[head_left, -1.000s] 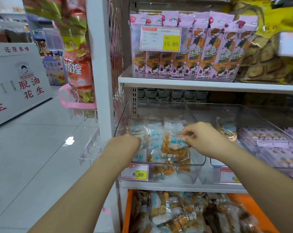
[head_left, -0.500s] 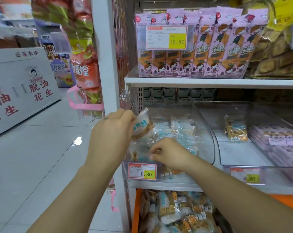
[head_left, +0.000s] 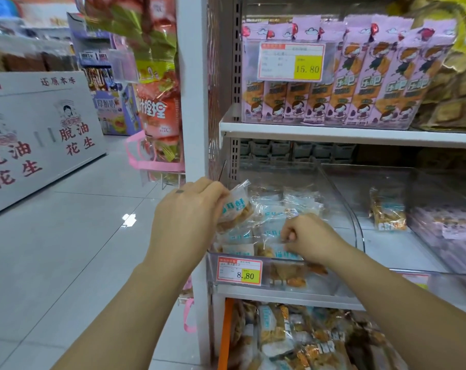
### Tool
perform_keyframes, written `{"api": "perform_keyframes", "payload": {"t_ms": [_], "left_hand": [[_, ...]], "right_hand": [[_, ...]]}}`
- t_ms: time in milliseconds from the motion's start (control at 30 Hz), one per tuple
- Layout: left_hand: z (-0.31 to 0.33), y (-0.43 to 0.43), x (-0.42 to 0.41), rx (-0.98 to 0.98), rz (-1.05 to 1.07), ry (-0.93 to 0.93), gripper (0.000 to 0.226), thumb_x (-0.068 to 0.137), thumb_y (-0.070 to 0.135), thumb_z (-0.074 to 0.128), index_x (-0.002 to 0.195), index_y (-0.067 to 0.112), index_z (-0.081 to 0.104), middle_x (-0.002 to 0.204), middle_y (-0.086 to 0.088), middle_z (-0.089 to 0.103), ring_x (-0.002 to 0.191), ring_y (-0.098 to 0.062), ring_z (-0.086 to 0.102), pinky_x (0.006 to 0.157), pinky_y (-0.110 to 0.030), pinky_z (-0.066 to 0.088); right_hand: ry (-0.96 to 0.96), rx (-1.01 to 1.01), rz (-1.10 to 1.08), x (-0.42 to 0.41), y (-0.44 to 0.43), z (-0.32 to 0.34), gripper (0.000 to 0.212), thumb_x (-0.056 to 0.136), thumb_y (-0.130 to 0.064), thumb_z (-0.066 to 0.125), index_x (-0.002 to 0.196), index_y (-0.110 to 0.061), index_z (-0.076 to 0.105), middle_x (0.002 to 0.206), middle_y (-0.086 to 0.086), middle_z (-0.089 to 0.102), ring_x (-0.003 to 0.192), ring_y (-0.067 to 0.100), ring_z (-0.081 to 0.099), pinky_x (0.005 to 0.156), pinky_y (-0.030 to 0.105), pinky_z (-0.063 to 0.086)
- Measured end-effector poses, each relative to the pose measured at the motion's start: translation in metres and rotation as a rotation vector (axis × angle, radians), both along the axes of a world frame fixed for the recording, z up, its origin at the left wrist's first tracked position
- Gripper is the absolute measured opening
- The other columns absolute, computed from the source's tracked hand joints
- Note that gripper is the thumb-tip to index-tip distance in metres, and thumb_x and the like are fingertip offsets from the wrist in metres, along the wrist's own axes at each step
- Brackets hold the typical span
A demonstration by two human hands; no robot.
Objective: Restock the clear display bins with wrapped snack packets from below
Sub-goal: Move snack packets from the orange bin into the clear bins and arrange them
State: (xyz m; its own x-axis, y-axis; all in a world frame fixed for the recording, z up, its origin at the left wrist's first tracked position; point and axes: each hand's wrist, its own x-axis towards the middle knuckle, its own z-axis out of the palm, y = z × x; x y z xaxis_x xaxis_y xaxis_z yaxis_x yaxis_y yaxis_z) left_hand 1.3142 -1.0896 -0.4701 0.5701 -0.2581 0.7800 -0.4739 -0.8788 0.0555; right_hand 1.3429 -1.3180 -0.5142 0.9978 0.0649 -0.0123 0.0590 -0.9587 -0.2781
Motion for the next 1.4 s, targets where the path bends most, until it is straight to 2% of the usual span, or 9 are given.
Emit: {"api": "perform_keyframes", "payload": {"t_ms": [67, 200, 500, 600, 767, 867, 1000, 1133, 1400], "left_hand": [[-0.001, 0.000, 0.001, 0.003, -0.006, -0.003, 0.005, 0.074, 0.016, 0.069, 0.079, 0.016, 0.068, 0.071, 0.000, 0.065, 0.056, -0.027, 0.060, 0.045, -0.026, 0.037], [-0.002, 0.002, 0.003, -0.013, 0.009, 0.002, 0.009, 0.075, 0.022, 0.061, 0.079, 0.017, 0.068, 0.072, 0.002, 0.065, 0.056, -0.027, 0.060, 0.048, -0.025, 0.034], [0.001, 0.008, 0.000, -0.106, 0.043, 0.007, 0.004, 0.081, 0.017, 0.064, 0.081, 0.018, 0.068, 0.077, 0.001, 0.068, 0.060, -0.026, 0.061, 0.046, -0.019, 0.026], [0.002, 0.009, -0.002, -0.117, 0.046, -0.009, 0.007, 0.082, 0.019, 0.061, 0.081, 0.018, 0.068, 0.076, 0.003, 0.068, 0.060, -0.024, 0.061, 0.045, -0.023, 0.034], [0.002, 0.011, -0.002, -0.116, 0.033, -0.027, 0.011, 0.080, 0.021, 0.058, 0.081, 0.018, 0.068, 0.076, 0.003, 0.068, 0.061, -0.023, 0.062, 0.045, -0.025, 0.037], [0.001, 0.012, -0.001, -0.133, 0.033, -0.017, 0.011, 0.081, 0.023, 0.058, 0.082, 0.020, 0.068, 0.077, 0.003, 0.068, 0.062, -0.023, 0.062, 0.046, -0.025, 0.037], [0.002, 0.011, -0.001, -0.136, 0.032, -0.023, 0.011, 0.081, 0.023, 0.057, 0.082, 0.020, 0.068, 0.077, 0.003, 0.068, 0.061, -0.023, 0.061, 0.045, -0.026, 0.038], [0.002, 0.010, -0.001, -0.160, 0.025, -0.012, 0.013, 0.083, 0.026, 0.056, 0.083, 0.021, 0.068, 0.078, 0.004, 0.068, 0.064, -0.021, 0.061, 0.047, -0.028, 0.042], [0.002, 0.008, 0.000, -0.171, 0.019, -0.028, 0.011, 0.083, 0.024, 0.057, 0.082, 0.020, 0.067, 0.077, 0.003, 0.067, 0.064, -0.023, 0.062, 0.049, -0.026, 0.039]], "right_hand": [[-0.014, 0.006, 0.009, 0.000, -0.005, 0.004, 0.031, 0.081, -0.016, 0.069, 0.062, -0.033, 0.053, 0.092, -0.002, 0.060, 0.086, 0.013, 0.056, 0.076, 0.026, 0.045], [-0.030, 0.052, 0.064, -0.018, -0.015, 0.034, 0.027, 0.092, -0.013, 0.056, 0.073, -0.030, 0.047, 0.087, -0.005, 0.060, 0.085, 0.015, 0.056, 0.071, 0.026, 0.041], [-0.237, 0.236, 0.156, -0.042, 0.032, 0.067, 0.009, 0.091, -0.017, 0.059, 0.089, -0.024, 0.054, 0.087, -0.008, 0.066, 0.084, 0.012, 0.062, 0.077, 0.027, 0.048], [-0.149, 0.195, 0.187, -0.033, 0.051, 0.042, 0.008, 0.093, -0.018, 0.057, 0.093, -0.025, 0.055, 0.092, -0.001, 0.066, 0.087, 0.017, 0.062, 0.078, 0.034, 0.051], [0.007, 0.073, 0.301, -0.012, 0.065, 0.014, 0.015, 0.094, -0.017, 0.054, 0.105, -0.016, 0.064, 0.091, 0.003, 0.062, 0.083, 0.018, 0.055, 0.068, 0.024, 0.038], [0.061, 0.050, 0.342, -0.007, 0.067, 0.012, 0.012, 0.094, -0.015, 0.055, 0.089, -0.017, 0.065, 0.068, -0.009, 0.050, 0.063, 0.005, 0.044, 0.056, 0.019, 0.032], [0.127, 0.066, 0.360, -0.008, 0.063, 0.017, 0.041, 0.097, -0.017, 0.052, 0.057, -0.021, 0.043, 0.056, -0.009, 0.040, 0.053, 0.002, 0.036, 0.049, 0.013, 0.027], [0.220, 0.122, 0.397, -0.013, 0.064, 0.021, 0.037, 0.101, -0.028, 0.041, 0.068, -0.011, 0.044, 0.063, -0.001, 0.039, 0.060, 0.011, 0.037, 0.058, 0.026, 0.031], [0.300, -0.052, 0.405, -0.011, 0.081, 0.019, 0.040, 0.104, -0.026, 0.024, 0.074, -0.012, 0.047, 0.080, 0.003, 0.049, 0.087, 0.022, 0.045, 0.075, 0.027, 0.033]]}}
